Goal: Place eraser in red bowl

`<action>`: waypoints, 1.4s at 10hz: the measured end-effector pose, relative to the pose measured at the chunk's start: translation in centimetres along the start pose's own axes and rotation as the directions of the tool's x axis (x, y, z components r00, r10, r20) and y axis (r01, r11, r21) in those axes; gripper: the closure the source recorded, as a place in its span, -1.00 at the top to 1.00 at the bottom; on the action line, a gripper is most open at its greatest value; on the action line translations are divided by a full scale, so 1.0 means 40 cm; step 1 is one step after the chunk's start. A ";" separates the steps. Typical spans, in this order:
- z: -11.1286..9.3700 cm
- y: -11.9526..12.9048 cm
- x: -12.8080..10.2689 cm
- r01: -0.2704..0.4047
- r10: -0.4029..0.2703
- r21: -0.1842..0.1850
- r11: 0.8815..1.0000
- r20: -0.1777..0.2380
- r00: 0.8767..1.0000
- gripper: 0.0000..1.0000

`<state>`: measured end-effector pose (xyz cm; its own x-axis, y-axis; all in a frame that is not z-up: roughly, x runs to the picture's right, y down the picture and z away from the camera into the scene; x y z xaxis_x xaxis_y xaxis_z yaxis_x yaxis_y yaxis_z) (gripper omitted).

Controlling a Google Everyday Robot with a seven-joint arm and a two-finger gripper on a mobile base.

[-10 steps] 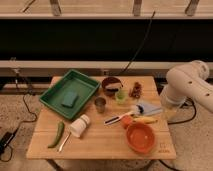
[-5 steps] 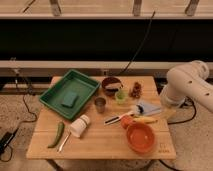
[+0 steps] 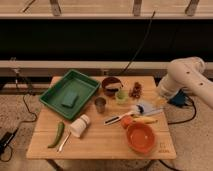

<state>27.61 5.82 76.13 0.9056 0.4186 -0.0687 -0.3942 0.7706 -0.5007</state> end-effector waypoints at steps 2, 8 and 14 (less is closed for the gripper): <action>0.028 -0.031 -0.006 -0.154 0.155 -0.011 0.988 0.082 0.985 0.30; 0.076 -0.112 -0.089 -0.359 0.378 -0.121 0.925 0.338 0.862 0.30; 0.143 -0.246 -0.285 -0.363 0.395 -0.157 0.918 0.429 0.812 0.30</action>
<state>20.26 -3.79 86.80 0.5130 0.8504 0.1170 -0.6661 0.4803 -0.5707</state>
